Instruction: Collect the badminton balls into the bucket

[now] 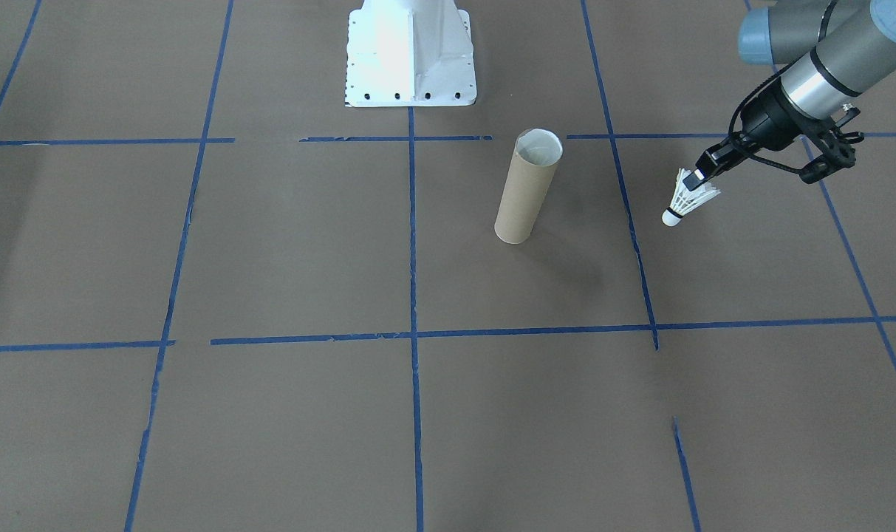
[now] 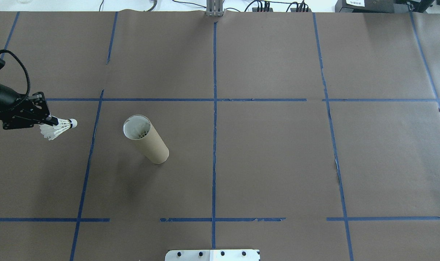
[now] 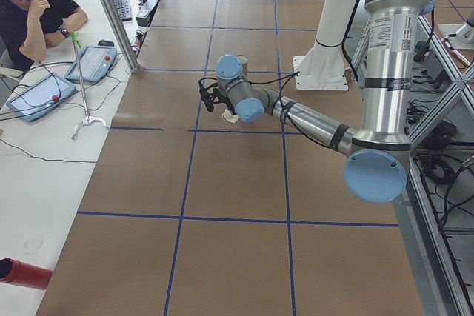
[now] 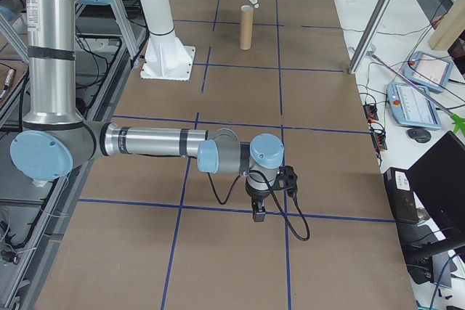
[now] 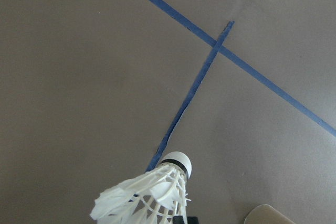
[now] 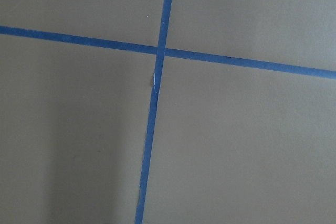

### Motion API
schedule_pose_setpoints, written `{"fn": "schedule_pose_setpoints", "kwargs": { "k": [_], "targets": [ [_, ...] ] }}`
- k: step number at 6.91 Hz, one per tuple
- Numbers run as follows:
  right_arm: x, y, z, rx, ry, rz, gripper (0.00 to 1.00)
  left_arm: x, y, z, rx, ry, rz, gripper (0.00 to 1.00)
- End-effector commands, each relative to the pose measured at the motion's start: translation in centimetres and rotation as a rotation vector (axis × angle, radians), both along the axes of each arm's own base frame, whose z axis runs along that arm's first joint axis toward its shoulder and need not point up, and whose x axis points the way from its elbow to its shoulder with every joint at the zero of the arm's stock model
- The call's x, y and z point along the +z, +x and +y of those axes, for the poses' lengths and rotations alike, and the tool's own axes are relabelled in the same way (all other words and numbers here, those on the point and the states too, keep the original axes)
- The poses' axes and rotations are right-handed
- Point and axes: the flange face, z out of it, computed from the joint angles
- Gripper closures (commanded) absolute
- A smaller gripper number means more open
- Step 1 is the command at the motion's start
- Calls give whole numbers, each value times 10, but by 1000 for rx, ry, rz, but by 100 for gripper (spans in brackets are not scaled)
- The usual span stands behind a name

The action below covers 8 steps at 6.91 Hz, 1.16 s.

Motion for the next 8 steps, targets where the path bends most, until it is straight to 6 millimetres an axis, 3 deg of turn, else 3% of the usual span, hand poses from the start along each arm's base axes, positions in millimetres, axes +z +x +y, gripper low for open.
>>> {"fn": "schedule_pose_setpoints", "kwargs": {
  "k": [1, 2, 5, 7, 8],
  "targets": [
    [0, 0, 0, -1, 0, 0, 0, -81, 13, -26, 33, 7, -50, 100],
    [0, 0, 0, 0, -1, 0, 0, -109, 21, -39, 63, 5, -93, 100],
    [0, 0, 0, 0, 1, 0, 0, -168, -8, -39, 67, 42, -216, 100],
    [0, 0, 0, 0, -1, 0, 0, -215, 0, -21, 97, 27, -337, 100],
    [0, 0, 0, 0, -1, 0, 0, -229, 16, -12, 130, 30, -348, 100]
  ]
}}
